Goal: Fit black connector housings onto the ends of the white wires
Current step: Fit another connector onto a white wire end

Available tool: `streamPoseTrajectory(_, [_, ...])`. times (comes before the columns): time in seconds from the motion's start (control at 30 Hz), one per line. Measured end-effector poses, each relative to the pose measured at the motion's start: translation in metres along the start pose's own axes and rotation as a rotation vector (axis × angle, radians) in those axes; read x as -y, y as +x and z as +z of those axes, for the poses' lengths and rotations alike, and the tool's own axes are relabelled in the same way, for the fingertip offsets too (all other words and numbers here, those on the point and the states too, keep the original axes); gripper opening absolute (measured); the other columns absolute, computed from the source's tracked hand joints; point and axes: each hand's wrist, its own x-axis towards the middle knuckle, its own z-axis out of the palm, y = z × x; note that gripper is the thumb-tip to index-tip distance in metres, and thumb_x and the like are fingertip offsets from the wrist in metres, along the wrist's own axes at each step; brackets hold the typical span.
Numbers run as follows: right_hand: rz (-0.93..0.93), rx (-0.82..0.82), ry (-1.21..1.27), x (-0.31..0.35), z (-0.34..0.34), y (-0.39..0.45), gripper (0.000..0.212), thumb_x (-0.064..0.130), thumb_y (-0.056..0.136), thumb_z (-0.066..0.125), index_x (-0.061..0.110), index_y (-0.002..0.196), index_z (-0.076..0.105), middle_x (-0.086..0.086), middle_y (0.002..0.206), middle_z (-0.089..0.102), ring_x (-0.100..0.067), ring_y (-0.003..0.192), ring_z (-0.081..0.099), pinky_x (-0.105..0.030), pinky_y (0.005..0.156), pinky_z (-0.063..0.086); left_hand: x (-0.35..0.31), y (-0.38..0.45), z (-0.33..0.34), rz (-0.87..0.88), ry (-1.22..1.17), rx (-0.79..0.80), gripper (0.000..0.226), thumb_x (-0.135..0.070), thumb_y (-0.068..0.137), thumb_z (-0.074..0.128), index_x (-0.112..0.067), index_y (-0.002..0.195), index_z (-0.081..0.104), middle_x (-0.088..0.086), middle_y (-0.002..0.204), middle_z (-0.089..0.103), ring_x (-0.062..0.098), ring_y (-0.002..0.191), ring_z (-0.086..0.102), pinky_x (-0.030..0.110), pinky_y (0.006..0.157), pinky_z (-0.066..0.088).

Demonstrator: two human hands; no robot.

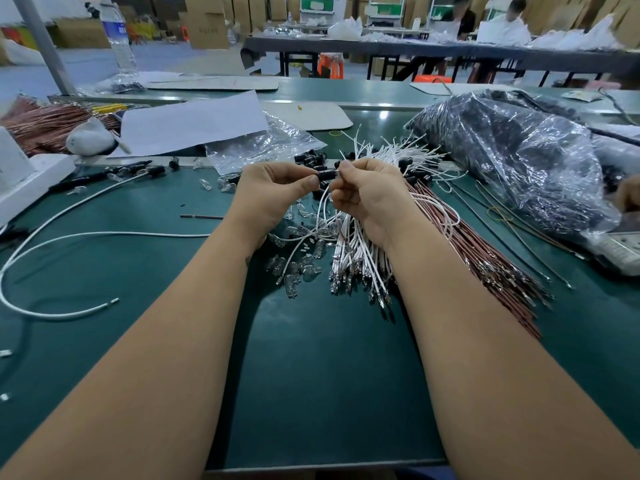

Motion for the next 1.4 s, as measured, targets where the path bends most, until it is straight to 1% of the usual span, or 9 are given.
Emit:
streamPoseTrajectory(0.1, [-0.017,0.010,-0.039,-0.001,-0.001,0.000,0.015,0.009,0.097,0.056,0.010,0.082,0.054,-0.003,0.057,0.062,-0.012,0.047,0.056,-0.024,0.051,0.053,0.002,0.000,0.000,-0.008,0.012,-0.014,0.006,-0.011,0.083,0.073,-0.016,0.085,0.072,-0.003,0.077,0.072,0.003,0.071,0.065,0.013,0.070,0.050])
streamPoseTrajectory(0.23, [-0.057,0.000,-0.130,-0.003,0.000,0.002,0.014,0.010,0.094,0.061,0.011,0.081,0.056,-0.003,0.062,0.061,-0.012,0.052,0.055,-0.024,0.055,0.052,0.001,-0.001,0.000,-0.024,0.059,-0.037,0.003,-0.014,0.088,0.069,-0.012,0.086,0.071,0.000,0.074,0.068,-0.008,0.051,0.054,0.006,0.052,0.040])
streamPoseTrajectory(0.4, [-0.118,-0.015,-0.167,-0.003,0.000,0.003,0.008,0.008,0.093,0.061,0.010,0.086,0.059,-0.004,0.064,0.061,-0.011,0.051,0.054,-0.023,0.055,0.050,-0.002,0.001,-0.003,-0.087,0.108,0.008,0.012,-0.020,0.089,0.068,-0.017,0.077,0.069,-0.005,0.064,0.064,-0.002,0.037,0.042,0.011,0.039,0.035])
streamPoseTrajectory(0.5, [-0.109,-0.048,-0.044,-0.001,-0.003,0.003,0.006,0.007,0.093,0.061,0.007,0.087,0.062,-0.003,0.063,0.063,-0.011,0.052,0.057,-0.024,0.058,0.052,-0.002,0.003,-0.008,-0.124,0.111,0.010,0.014,-0.022,0.088,0.069,-0.019,0.075,0.070,-0.012,0.056,0.063,-0.004,0.039,0.042,0.009,0.042,0.035])
streamPoseTrajectory(0.6, [-0.069,-0.022,0.032,0.000,-0.004,0.003,0.005,0.007,0.093,0.060,0.007,0.089,0.063,-0.003,0.064,0.064,-0.013,0.055,0.060,-0.026,0.060,0.053,-0.002,0.003,-0.012,-0.136,0.113,0.021,0.014,-0.021,0.089,0.068,-0.020,0.076,0.070,-0.014,0.056,0.064,-0.005,0.042,0.044,0.008,0.045,0.036])
streamPoseTrajectory(0.77, [-0.076,0.009,-0.009,0.000,-0.003,0.001,0.009,0.004,0.092,0.060,0.008,0.085,0.061,-0.002,0.061,0.065,-0.013,0.053,0.059,-0.025,0.060,0.054,-0.005,0.003,-0.012,-0.153,0.095,0.029,0.013,-0.020,0.089,0.067,-0.019,0.076,0.070,-0.013,0.057,0.064,-0.005,0.045,0.045,0.010,0.046,0.036])
streamPoseTrajectory(0.93, [-0.078,0.010,-0.048,-0.001,-0.003,0.001,0.011,0.006,0.092,0.061,0.009,0.081,0.060,-0.002,0.061,0.065,-0.013,0.053,0.059,-0.025,0.059,0.054,-0.005,0.001,-0.011,-0.132,0.092,0.025,0.011,-0.020,0.088,0.069,-0.017,0.077,0.070,-0.012,0.056,0.064,-0.003,0.042,0.041,0.010,0.045,0.035])
streamPoseTrajectory(1.07, [-0.087,0.017,-0.086,-0.002,-0.002,0.000,0.012,0.006,0.092,0.061,0.009,0.081,0.059,-0.001,0.061,0.065,-0.012,0.052,0.058,-0.024,0.058,0.054,-0.004,0.001,-0.010,-0.110,0.101,0.022,0.010,-0.019,0.088,0.069,-0.016,0.078,0.070,-0.012,0.056,0.063,-0.004,0.042,0.045,0.008,0.045,0.036])
streamPoseTrajectory(1.4, [-0.109,0.057,-0.119,-0.005,-0.002,-0.001,0.010,0.002,0.091,0.061,0.005,0.081,0.060,-0.008,0.068,0.060,-0.016,0.057,0.055,-0.025,0.061,0.051,-0.004,-0.001,-0.010,-0.056,0.125,0.030,0.008,-0.016,0.087,0.070,-0.018,0.080,0.071,-0.011,0.058,0.066,-0.005,0.042,0.048,0.005,0.047,0.036])
